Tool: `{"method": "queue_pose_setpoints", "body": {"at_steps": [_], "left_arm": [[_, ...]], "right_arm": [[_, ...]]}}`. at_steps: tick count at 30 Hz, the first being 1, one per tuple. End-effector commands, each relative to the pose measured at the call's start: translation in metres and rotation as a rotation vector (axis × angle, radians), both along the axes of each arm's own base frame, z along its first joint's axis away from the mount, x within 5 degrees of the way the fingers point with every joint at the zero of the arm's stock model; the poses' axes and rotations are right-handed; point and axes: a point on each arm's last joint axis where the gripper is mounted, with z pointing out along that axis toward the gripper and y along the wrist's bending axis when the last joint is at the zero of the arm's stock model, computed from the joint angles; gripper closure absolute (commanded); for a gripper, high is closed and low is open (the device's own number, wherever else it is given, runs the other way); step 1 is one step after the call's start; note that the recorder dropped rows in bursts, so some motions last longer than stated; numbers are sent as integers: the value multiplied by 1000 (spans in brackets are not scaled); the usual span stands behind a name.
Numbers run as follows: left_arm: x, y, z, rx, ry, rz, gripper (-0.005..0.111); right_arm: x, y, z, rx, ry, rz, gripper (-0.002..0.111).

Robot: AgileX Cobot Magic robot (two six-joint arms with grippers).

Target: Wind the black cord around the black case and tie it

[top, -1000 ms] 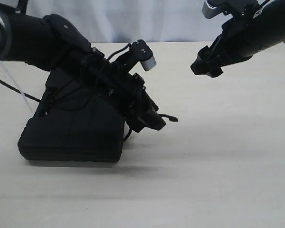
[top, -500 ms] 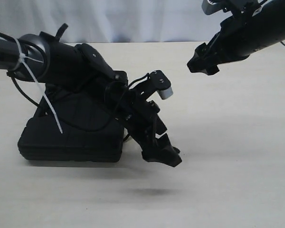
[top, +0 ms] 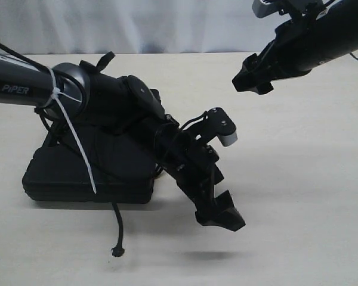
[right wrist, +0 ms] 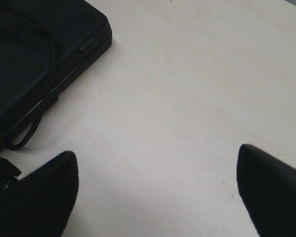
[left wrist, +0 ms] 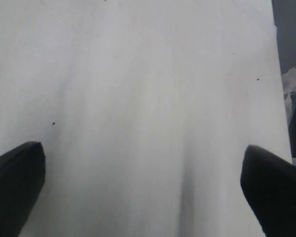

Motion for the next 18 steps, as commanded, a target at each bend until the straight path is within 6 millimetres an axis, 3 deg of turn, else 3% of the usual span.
{"method": "queue_pose_setpoints", "body": {"at_steps": [1, 7, 10, 13, 15, 17, 18], "left_arm": [[6, 3, 15, -14, -67, 34, 3], [26, 26, 63, -50, -210, 170, 3], [38, 47, 88, -46, -282, 271, 17], [47, 71, 115, -46, -361, 359, 50], [52, 91, 134, -43, -395, 426, 80], [56, 113, 150, -39, -422, 498, 106], [59, 124, 157, -37, -427, 547, 107]], "right_arm": [[-2, -3, 3, -3, -12, 12, 27], [-6, -6, 19, 16, -75, 0, 29], [-7, -9, 25, 27, -100, -42, 45], [-5, -15, 25, -4, -105, -93, 81], [-4, -22, 22, -16, -91, -141, 104], [-1, -34, 15, -2, -79, -209, 104], [0, -40, 11, 8, -70, -246, 104]]}}
